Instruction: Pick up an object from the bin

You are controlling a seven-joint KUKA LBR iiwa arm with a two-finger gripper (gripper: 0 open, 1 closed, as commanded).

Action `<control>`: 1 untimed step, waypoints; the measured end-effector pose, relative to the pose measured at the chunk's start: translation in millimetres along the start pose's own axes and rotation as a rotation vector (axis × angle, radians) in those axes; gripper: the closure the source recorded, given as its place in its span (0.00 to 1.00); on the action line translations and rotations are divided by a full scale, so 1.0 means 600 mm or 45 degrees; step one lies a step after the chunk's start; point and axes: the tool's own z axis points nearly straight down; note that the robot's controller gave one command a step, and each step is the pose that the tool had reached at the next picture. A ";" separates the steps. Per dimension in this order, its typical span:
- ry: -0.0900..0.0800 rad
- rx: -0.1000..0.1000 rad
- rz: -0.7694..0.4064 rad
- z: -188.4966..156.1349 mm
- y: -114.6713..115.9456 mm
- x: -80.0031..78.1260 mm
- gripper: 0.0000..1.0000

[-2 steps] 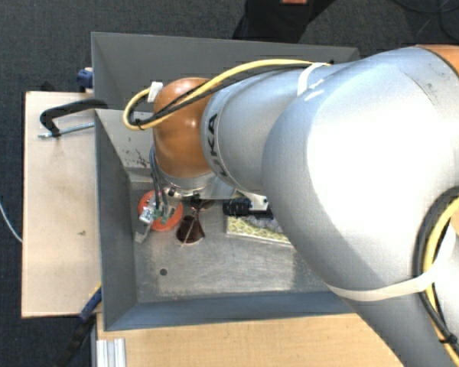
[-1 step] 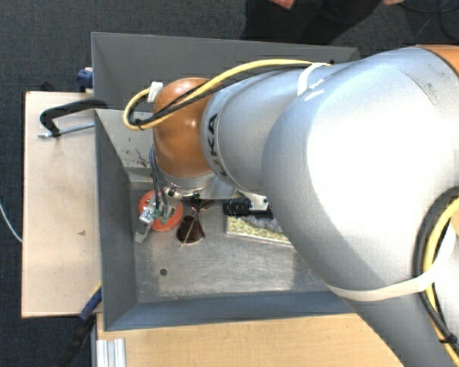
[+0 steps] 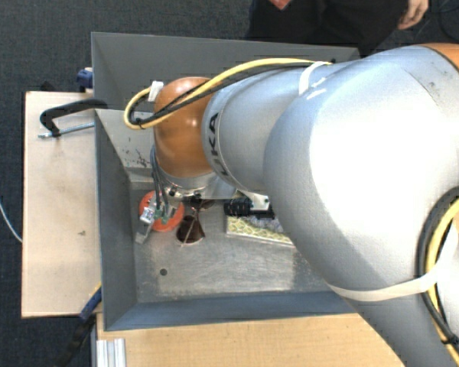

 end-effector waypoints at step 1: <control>0.004 0.004 0.001 -0.025 -0.002 0.001 1.00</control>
Offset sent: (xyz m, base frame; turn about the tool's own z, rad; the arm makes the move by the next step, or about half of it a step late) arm 0.0000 0.0000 0.0484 0.0000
